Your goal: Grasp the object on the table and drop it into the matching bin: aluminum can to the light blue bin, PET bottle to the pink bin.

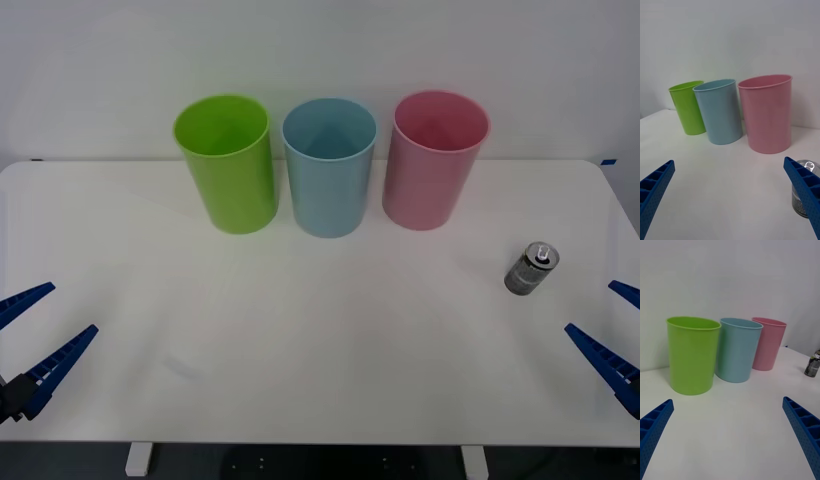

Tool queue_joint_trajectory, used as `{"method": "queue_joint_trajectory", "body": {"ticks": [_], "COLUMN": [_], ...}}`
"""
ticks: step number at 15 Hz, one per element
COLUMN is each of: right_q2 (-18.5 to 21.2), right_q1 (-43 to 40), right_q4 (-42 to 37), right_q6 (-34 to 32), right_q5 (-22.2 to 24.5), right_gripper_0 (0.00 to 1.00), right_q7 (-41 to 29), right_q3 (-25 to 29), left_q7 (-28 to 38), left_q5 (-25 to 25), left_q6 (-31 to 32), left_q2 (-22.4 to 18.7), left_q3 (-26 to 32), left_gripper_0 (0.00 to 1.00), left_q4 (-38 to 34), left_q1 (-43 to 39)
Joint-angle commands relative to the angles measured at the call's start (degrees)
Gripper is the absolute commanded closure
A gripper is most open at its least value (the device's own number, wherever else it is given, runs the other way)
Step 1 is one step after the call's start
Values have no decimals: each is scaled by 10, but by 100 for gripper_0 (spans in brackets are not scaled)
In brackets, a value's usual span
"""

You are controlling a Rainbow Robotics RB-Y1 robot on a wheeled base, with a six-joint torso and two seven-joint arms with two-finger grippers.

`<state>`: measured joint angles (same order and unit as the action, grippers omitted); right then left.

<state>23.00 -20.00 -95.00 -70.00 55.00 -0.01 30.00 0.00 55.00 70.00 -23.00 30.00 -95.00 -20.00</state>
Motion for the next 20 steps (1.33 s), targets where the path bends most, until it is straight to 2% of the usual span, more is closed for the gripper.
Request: {"method": "queue_joint_trajectory", "body": {"ticks": [1,2,4,8,15,20], "right_q2": [0,-12,-2,5,5,7], "right_q1": [0,-4,-8,-21,-55,-75], "right_q4": [0,7,1,1,1,1], "right_q6": [0,0,7,26,127,233], "right_q5": [0,-2,-21,-24,-24,-24], "right_gripper_0": [0,0,0,0,0,0], "right_q7": [0,0,1,8,52,137], "right_q3": [0,-1,-13,-15,-37,-72], "left_q7": [0,0,0,0,0,0], "left_q5": [0,0,0,0,0,0], "left_q6": [0,0,0,0,0,0], "left_q2": [0,0,0,0,0,0], "left_q3": [0,0,0,0,0,0], "left_gripper_0": [0,0,0,0,0,0], "left_q4": [0,0,0,0,0,0], "left_q1": [0,0,0,0,0,0]}}
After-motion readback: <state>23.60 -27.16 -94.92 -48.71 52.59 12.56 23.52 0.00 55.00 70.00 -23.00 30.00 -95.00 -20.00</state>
